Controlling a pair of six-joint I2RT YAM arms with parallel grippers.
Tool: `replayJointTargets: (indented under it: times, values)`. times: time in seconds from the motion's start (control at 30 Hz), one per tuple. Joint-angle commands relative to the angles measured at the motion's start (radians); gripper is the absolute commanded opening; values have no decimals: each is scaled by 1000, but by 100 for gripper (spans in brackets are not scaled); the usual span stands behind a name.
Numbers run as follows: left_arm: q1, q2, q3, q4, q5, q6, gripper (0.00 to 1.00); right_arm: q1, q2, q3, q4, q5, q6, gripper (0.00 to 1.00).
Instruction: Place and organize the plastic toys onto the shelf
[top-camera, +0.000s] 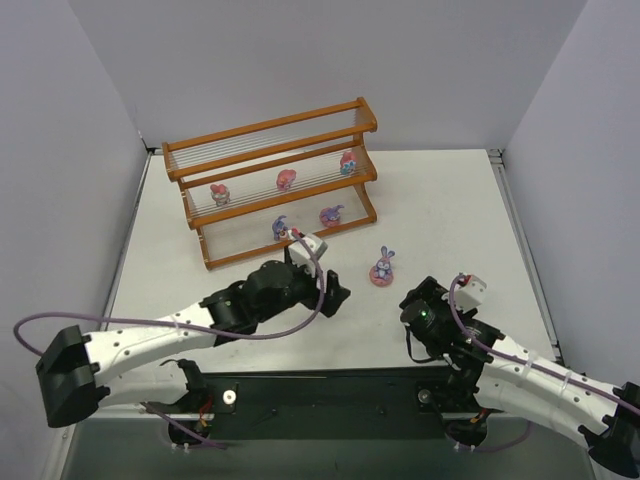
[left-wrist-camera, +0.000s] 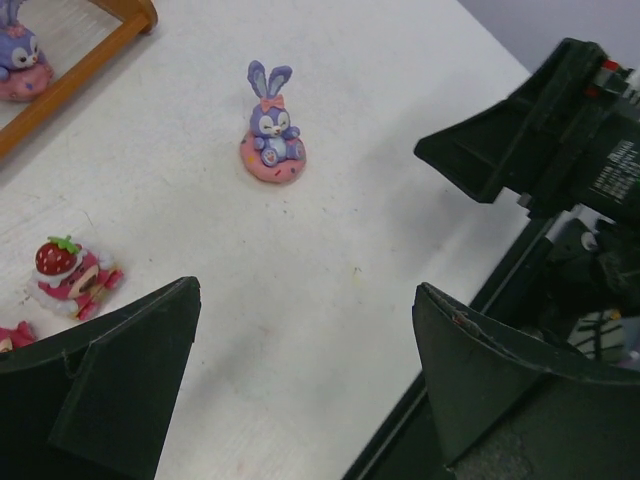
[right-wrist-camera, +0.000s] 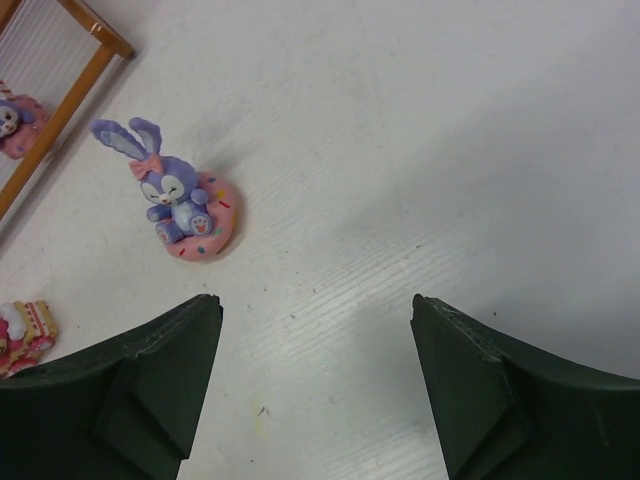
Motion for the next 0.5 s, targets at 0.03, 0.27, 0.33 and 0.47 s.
replayJointTargets:
  times: [0.03, 0.27, 0.33, 0.47]
  values:
    - [-30, 252, 86, 281, -208, 60, 97, -31, -42, -29, -125, 33, 116, 77]
    - [-49, 579, 195, 493, -237, 92, 97, -47, -180, -94, -196, 30, 157, 76]
    - [-53, 667, 220, 549, -242, 98, 95, -48, -223, -112, -208, 27, 154, 75]
    - [-73, 788, 257, 649, -269, 103, 90, -50, -275, -136, -231, 22, 156, 75]
